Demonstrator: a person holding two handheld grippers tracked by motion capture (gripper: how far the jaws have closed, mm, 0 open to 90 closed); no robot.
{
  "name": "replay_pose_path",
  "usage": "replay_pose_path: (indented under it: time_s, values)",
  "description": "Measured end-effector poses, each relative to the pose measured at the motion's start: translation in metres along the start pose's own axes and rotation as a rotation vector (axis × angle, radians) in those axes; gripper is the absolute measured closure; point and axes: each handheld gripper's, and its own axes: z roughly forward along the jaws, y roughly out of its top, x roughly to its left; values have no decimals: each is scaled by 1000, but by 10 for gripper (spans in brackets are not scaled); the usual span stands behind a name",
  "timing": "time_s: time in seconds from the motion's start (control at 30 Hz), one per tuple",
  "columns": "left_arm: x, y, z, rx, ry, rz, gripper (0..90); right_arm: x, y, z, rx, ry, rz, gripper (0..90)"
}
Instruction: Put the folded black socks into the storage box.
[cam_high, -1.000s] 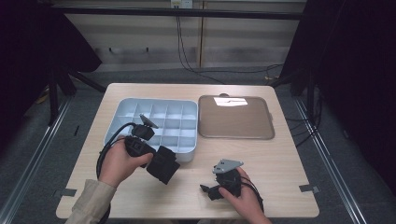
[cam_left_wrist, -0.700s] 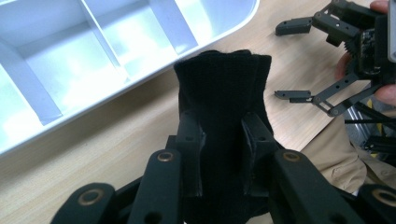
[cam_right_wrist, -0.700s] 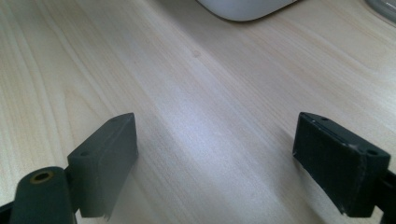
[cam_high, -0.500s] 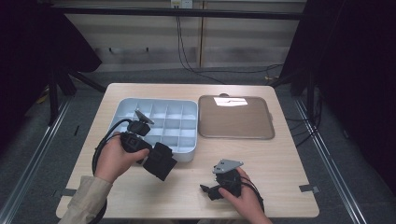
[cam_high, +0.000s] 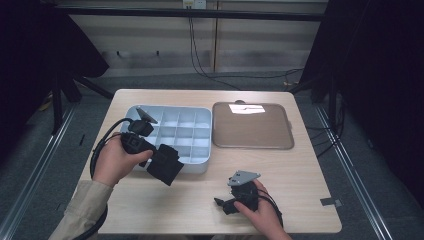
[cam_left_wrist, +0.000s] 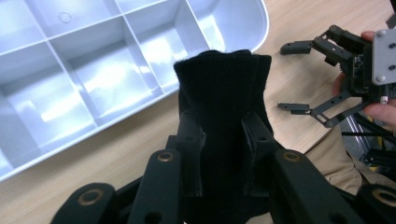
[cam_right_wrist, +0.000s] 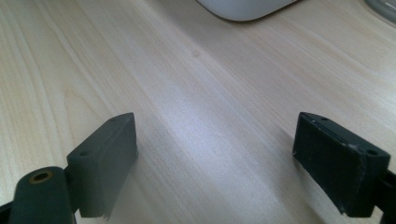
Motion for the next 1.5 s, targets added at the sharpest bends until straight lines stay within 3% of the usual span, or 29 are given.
replay_pose_path:
  time_s: [0.9,1.23,1.5]
  values:
    - [23,11,-26,-25,46,-49,727,0,0,0,1,-3,1,132]
    - [28,17,-32,-33,65,-44,727,0,0,0,0,-4,-1,132]
    - [34,19,-35,-49,74,-69,727,0,0,0,0,-6,-3,132]
